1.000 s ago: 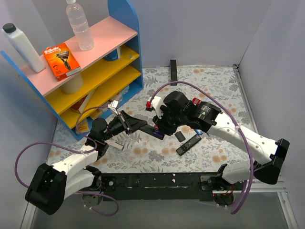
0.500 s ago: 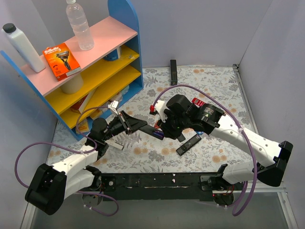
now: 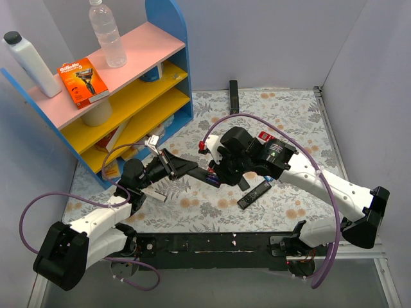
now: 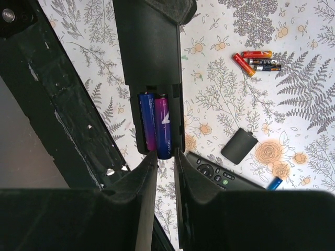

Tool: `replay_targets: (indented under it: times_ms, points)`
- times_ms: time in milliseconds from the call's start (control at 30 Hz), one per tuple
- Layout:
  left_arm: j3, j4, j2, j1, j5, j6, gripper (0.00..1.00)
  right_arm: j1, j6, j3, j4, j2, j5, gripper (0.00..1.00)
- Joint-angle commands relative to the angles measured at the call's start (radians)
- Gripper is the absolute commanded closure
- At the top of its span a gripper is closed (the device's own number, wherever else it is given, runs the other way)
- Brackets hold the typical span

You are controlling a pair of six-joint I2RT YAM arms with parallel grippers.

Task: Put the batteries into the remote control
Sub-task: Load the battery into the remote control.

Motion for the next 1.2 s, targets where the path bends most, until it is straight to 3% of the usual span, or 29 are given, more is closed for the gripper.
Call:
replay_targets:
  times_ms: [0,267,600,1067,1167]
  points:
    - [-0.001,0.019,-0.023,-0.005,0.0,-0.089,1.0,-0.003,-0.005,0.01,0.037,0.007,-0.011,0.76]
    - [0.003,0.028,-0.017,-0.005,0.003,-0.09,1.0,-0.003,-0.013,0.011,0.03,0.019,-0.019,0.93]
    - [-0.006,0.124,-0.012,-0.004,0.009,-0.15,1.0,-0.003,-0.008,-0.027,0.101,0.039,-0.023,0.99]
    - [-0.009,0.195,-0.021,-0.008,0.012,-0.161,1.0,-0.003,0.015,0.001,0.152,0.145,0.044,0.99]
    - [-0.01,0.21,-0.023,-0.008,0.016,-0.158,1.0,-0.003,0.033,0.021,0.133,0.171,0.07,0.93]
